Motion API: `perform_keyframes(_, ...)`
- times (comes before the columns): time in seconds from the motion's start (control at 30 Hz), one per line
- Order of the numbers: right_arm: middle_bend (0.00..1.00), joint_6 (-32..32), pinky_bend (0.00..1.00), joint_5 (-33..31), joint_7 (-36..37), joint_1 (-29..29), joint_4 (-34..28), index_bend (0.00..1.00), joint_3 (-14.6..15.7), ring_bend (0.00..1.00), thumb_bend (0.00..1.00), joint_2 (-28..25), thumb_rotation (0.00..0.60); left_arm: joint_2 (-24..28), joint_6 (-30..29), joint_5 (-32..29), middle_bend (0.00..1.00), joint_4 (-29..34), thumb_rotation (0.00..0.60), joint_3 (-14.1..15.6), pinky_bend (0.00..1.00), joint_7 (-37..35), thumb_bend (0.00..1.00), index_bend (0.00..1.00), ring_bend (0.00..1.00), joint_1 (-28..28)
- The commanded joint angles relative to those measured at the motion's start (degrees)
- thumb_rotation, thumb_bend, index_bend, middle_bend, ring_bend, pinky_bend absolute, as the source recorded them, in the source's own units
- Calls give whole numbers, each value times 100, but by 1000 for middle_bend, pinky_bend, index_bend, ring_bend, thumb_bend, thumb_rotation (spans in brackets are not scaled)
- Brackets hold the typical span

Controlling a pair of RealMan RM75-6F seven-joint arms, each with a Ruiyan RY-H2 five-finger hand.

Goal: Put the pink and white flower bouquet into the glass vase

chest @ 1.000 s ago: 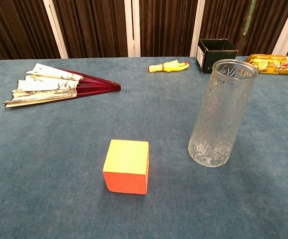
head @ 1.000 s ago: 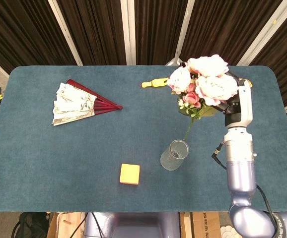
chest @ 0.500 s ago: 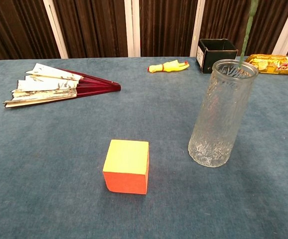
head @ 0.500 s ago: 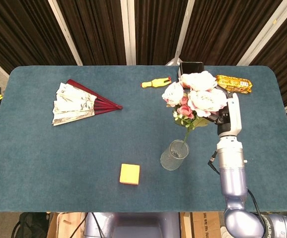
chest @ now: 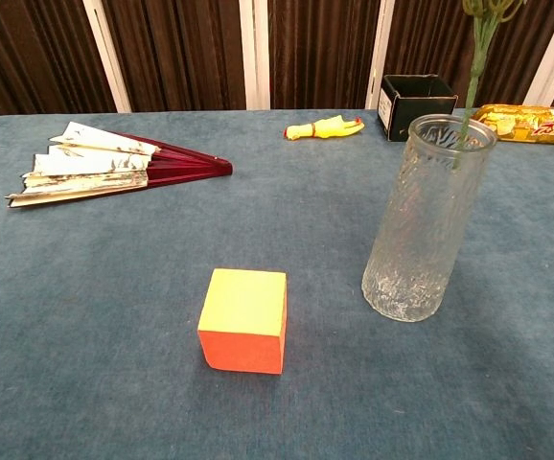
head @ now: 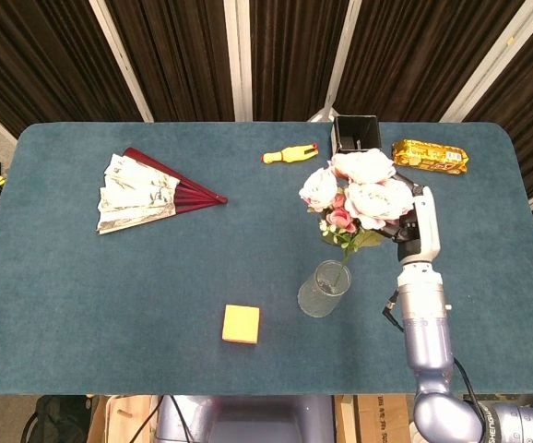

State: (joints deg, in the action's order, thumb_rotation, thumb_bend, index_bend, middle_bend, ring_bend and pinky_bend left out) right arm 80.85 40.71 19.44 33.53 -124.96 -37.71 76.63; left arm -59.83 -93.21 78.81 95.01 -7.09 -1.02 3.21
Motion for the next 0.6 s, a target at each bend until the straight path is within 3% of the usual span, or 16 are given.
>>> perform_keyframes(0.03, 510, -46, 136, 116, 66, -75, 0, 658, 91, 554, 270, 55, 600, -6, -2, 8, 0, 5, 600, 4, 23, 18, 249, 105, 0, -3)
perform_keyframes(0.6, 510, -308, 137, 401, 123, -180, 382, 658, 482, 550, 271, 476, 600, 1, -7, -7, 0, 6, 600, -4, 23, 6, 250, 105, 0, 0)
